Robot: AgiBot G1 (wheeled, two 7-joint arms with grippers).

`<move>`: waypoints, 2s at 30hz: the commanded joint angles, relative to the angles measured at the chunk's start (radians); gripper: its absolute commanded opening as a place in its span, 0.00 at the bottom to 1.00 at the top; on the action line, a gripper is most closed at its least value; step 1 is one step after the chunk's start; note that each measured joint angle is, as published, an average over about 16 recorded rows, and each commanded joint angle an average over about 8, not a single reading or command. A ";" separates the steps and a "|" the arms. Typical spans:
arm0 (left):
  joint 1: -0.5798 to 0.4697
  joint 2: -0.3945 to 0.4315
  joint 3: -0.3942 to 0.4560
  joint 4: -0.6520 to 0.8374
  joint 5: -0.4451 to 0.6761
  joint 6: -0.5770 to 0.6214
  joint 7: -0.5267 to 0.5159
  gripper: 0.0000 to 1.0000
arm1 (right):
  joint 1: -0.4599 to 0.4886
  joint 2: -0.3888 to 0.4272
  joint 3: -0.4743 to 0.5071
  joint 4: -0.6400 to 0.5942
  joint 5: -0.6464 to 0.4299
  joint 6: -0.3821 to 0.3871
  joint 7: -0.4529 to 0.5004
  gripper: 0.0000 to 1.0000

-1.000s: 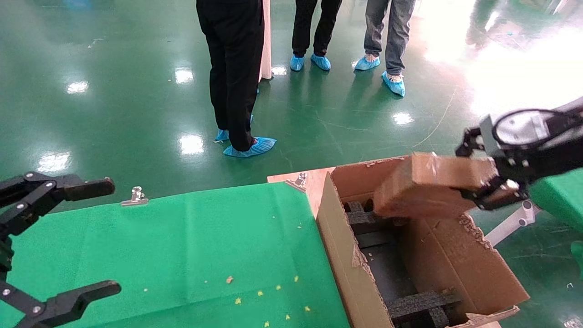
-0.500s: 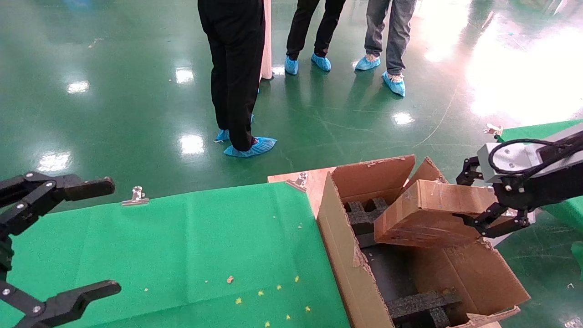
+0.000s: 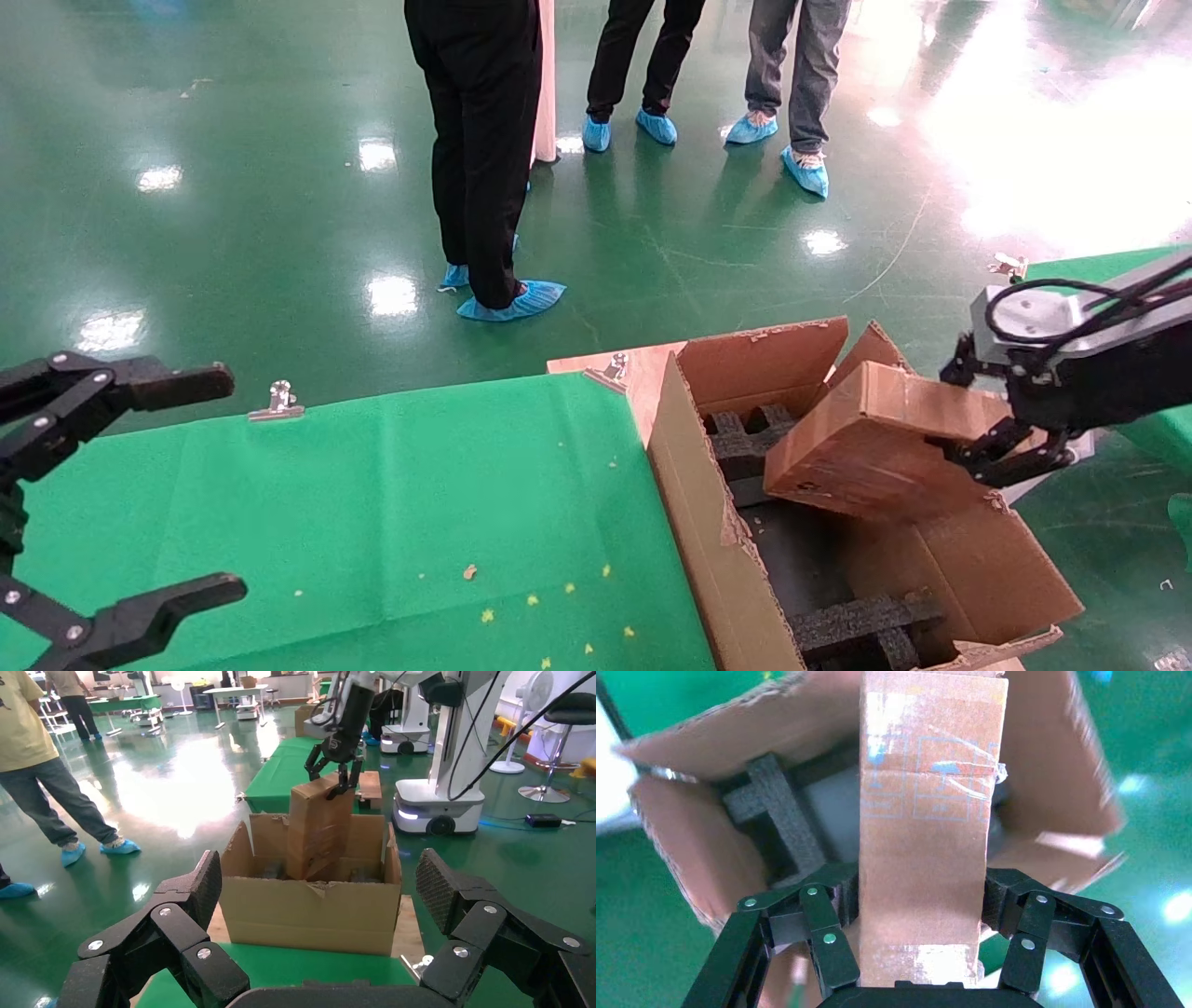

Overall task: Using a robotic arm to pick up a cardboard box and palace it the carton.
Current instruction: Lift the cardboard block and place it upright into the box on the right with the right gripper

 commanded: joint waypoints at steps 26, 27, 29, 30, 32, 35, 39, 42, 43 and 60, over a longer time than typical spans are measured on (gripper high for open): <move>0.000 0.000 0.001 0.000 -0.001 0.000 0.001 1.00 | -0.172 0.026 -0.073 0.009 -0.011 0.324 0.910 0.00; 0.000 0.000 0.001 0.000 -0.001 0.000 0.001 1.00 | -0.177 0.025 -0.075 0.011 -0.012 0.333 0.923 0.00; 0.000 0.000 0.001 0.000 -0.001 0.000 0.001 1.00 | -0.187 0.023 -0.078 0.014 -0.014 0.349 0.942 0.00; 0.000 0.000 0.001 0.000 -0.001 0.000 0.001 1.00 | -0.192 0.021 -0.080 0.015 -0.016 0.357 0.949 0.00; 0.000 0.000 0.001 0.000 -0.001 0.000 0.001 1.00 | -0.203 0.017 -0.083 0.018 -0.018 0.372 0.960 0.00; 0.000 -0.001 0.001 0.000 -0.001 0.000 0.001 1.00 | -0.222 0.008 -0.089 0.020 -0.022 0.392 0.966 0.00; -0.001 -0.001 0.002 0.000 -0.001 0.000 0.001 1.00 | -0.247 -0.003 -0.096 0.021 -0.029 0.419 0.965 0.00; -0.001 -0.001 0.002 0.000 -0.001 -0.001 0.001 1.00 | -0.266 -0.013 -0.102 0.016 -0.036 0.442 0.962 0.00; -0.001 -0.001 0.002 0.000 -0.001 -0.001 0.001 1.00 | -0.273 -0.017 -0.104 0.013 -0.037 0.449 0.962 0.00; -0.001 -0.001 0.002 0.000 -0.002 -0.001 0.001 1.00 | -0.399 -0.108 -0.112 -0.078 -0.001 0.528 0.947 0.00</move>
